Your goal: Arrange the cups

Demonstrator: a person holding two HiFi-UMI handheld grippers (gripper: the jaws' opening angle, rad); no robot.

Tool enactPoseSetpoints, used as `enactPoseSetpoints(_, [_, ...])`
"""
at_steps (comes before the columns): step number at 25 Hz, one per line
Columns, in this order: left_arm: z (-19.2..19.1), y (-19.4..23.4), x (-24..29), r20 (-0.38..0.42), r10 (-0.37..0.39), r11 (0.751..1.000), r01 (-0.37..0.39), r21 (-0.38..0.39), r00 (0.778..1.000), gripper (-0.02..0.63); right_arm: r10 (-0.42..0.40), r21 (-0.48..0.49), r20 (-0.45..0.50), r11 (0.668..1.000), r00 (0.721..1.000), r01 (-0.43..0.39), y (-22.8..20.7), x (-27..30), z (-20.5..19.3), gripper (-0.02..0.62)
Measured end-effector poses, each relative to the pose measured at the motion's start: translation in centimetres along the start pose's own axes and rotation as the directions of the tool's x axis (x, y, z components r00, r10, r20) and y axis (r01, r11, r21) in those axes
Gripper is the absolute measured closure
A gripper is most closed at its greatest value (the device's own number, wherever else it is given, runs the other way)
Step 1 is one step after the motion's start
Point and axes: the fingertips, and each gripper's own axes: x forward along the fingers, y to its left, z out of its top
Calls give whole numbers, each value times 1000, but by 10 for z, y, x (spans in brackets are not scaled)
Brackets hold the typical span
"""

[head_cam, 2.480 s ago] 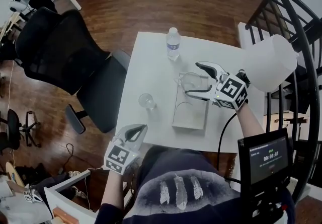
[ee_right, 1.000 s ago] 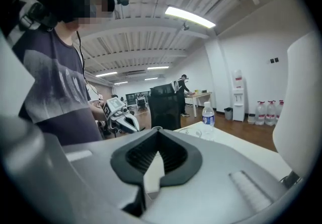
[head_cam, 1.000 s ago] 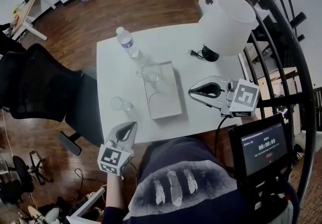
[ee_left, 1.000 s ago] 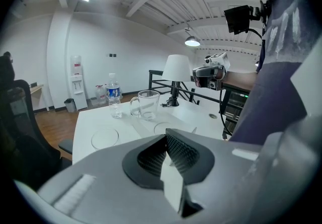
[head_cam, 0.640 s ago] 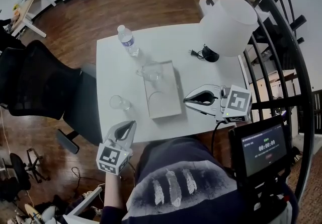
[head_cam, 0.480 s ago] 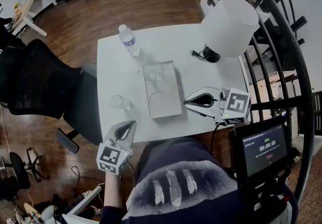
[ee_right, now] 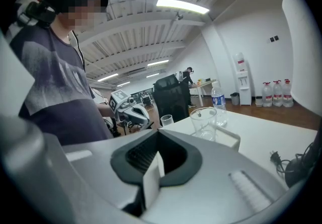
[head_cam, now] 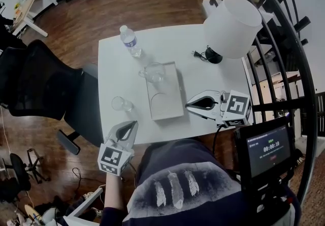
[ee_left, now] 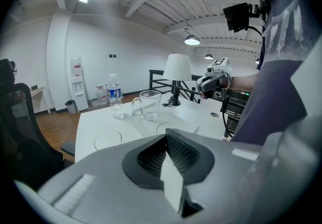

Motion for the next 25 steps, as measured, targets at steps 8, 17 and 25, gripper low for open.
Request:
enactPoseSetpoints(8, [0, 0, 1, 4, -12, 1000, 12, 2, 1000, 591, -3, -4, -6, 1000, 1000, 3, -3, 2, 0, 591])
enactPoseSetpoints(17, [7, 1, 1, 16, -1, 999, 0, 40, 1000, 591, -4, -13, -19, 1000, 1000, 4, -4, 4, 1, 591])
enactPoseSetpoints(25, [2, 7, 0, 12, 28, 999, -28, 30, 1000, 591, -6, -7, -32, 1000, 999, 6, -4, 4, -5, 591])
